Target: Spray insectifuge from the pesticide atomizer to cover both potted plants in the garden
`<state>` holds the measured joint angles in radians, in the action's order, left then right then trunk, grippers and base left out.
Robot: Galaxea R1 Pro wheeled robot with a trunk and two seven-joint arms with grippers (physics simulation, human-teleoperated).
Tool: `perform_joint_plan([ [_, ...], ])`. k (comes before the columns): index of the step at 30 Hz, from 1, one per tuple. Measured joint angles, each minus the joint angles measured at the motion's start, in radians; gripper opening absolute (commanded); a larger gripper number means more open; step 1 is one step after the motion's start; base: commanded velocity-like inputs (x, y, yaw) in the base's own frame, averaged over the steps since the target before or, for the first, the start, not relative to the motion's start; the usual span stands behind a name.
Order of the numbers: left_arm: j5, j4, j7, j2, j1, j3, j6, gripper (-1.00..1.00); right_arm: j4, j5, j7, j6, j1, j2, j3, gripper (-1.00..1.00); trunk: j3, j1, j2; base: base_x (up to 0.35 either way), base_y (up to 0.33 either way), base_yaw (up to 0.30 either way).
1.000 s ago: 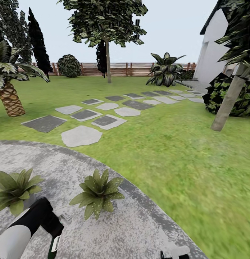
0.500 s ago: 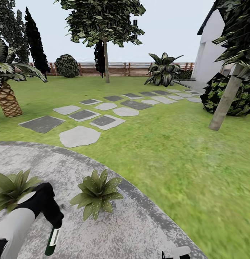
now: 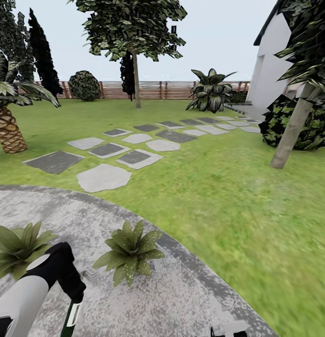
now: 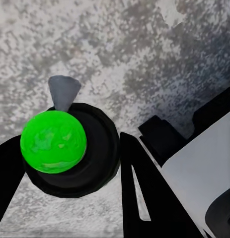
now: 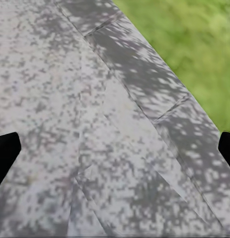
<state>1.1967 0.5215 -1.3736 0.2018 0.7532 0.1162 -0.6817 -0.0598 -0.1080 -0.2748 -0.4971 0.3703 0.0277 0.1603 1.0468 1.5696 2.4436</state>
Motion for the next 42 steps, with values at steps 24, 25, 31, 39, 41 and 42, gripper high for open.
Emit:
perform_joint_plan([
  [24,-0.106,-0.097,0.257,-0.021,-0.017,0.089,0.0,-1.0,0.0,0.0,0.0,-0.001,0.0,0.001,0.001,1.0,0.0,0.0,0.0,0.0,0.016,-0.087],
  [25,-0.107,-0.097,0.257,-0.019,-0.017,0.089,0.0,-1.0,0.001,0.0,0.0,-0.001,0.0,0.001,0.001,1.0,0.0,0.0,0.0,0.0,0.0,-0.169],
  [31,-0.099,-0.109,0.267,-0.028,-0.022,0.081,0.0,-1.0,0.0,0.0,0.0,0.0,0.0,0.001,0.001,1.0,0.0,0.0,0.0,-0.044,0.188,-0.031],
  [39,-0.105,-0.105,0.261,-0.024,-0.031,0.088,0.0,-1.0,0.0,0.0,0.0,0.0,0.0,0.001,0.001,1.0,0.0,0.0,0.0,0.047,0.299,-0.001],
  [41,-0.105,-0.102,0.258,-0.022,-0.031,0.085,0.002,-1.0,0.0,0.0,0.0,0.0,0.0,0.001,0.001,1.0,0.0,0.0,0.0,0.204,0.237,0.0],
  [42,-0.105,-0.102,0.256,-0.02,-0.03,0.084,0.003,-1.0,0.0,0.0,0.0,0.0,0.0,0.001,0.001,1.0,0.0,0.0,0.0,0.184,0.157,0.0],
])
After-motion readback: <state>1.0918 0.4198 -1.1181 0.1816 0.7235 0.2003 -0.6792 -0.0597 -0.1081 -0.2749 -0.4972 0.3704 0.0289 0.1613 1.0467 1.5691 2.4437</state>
